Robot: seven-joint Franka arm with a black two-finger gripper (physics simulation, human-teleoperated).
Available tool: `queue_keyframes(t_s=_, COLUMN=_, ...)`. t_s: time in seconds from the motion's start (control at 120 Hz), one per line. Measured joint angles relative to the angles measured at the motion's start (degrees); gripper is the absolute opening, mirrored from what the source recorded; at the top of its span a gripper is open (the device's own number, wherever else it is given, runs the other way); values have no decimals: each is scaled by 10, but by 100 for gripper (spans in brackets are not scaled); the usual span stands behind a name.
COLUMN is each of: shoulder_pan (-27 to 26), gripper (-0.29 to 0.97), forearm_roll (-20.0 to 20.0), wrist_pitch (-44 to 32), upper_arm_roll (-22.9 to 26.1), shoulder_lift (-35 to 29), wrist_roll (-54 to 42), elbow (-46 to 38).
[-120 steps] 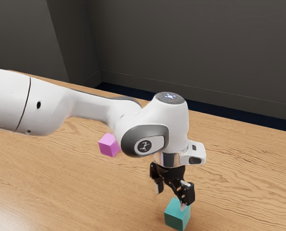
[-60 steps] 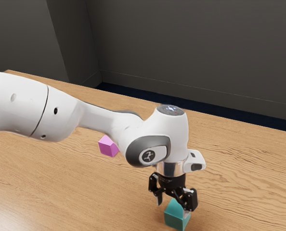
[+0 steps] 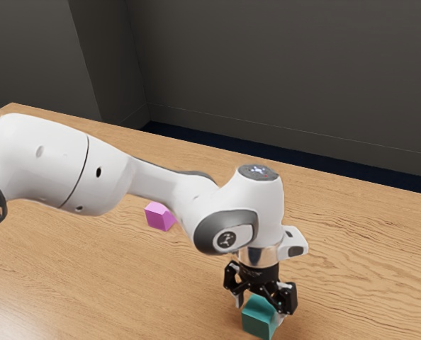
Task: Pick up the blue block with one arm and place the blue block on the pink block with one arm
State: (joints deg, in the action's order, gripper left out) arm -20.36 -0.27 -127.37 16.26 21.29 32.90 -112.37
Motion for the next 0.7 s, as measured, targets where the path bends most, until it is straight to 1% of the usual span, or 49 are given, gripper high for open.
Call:
queue_keyframes(t_s=0.167, shoulder_pan=-1, gripper=68, forearm_roll=1, wrist_pitch=-5, upper_arm_roll=-1, shoulder_lift=14, wrist_roll=8, elbow=6)
queue_keyframes(t_s=0.467, shoulder_pan=-5, gripper=68, forearm_roll=-1, wrist_pitch=-8, upper_arm_roll=-11, shoulder_lift=19, wrist_roll=18, elbow=5)
queue_keyframes(t_s=0.583, shoulder_pan=-5, gripper=61, forearm_roll=-2, wrist_pitch=-8, upper_arm_roll=-11, shoulder_lift=20, wrist_roll=20, elbow=5)
queue_keyframes(t_s=0.7, shoulder_pan=-6, gripper=52, forearm_roll=-3, wrist_pitch=-8, upper_arm_roll=-11, shoulder_lift=20, wrist_roll=22, elbow=6)
